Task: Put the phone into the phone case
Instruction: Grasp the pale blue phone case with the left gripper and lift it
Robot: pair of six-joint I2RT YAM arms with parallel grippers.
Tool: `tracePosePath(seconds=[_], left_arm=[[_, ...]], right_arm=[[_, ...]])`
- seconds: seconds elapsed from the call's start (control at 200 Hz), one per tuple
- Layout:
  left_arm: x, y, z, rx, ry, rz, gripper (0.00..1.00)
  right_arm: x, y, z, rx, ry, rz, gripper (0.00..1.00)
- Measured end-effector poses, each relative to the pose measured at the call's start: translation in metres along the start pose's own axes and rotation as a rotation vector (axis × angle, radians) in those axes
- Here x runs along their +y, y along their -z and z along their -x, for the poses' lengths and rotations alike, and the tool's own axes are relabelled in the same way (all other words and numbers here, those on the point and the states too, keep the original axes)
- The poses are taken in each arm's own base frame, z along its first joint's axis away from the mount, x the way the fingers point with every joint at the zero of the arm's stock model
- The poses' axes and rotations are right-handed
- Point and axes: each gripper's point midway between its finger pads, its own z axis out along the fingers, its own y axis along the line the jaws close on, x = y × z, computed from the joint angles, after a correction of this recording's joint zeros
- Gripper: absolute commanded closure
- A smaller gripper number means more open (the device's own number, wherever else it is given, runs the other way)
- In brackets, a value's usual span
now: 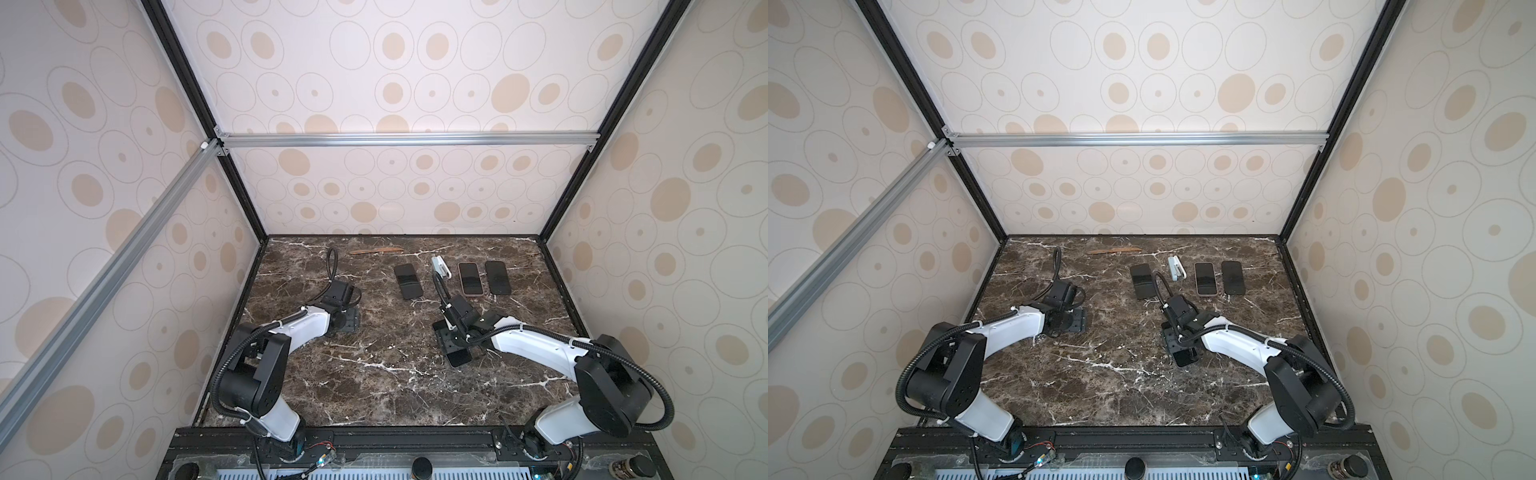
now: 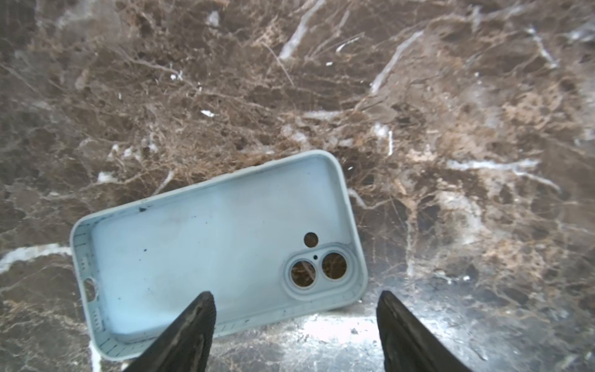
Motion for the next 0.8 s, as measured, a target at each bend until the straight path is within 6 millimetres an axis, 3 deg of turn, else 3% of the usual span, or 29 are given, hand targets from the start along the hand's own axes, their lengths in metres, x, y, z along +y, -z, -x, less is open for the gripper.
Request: tracePosePath(seconds=[0.29,0.685,0.8], left_arm=[[0.016,-0.011,0.004,0.021,0.057,0.009,0.24],[-0.006,-0.005,-0.013,0.052,0.184,-0.136,0.22],[-0.023,0.004,-0.02,0.064,0.231,-0.204,0.21]], right_arm=[[0.003,0.001,-0.001,-0.007,0.0,0.02,0.67],[0.006,0.001,0.0,-0.011,-0.001,0.04,0.67],[0.007,0.001,0.001,-0.015,-0.001,0.042,0.67]])
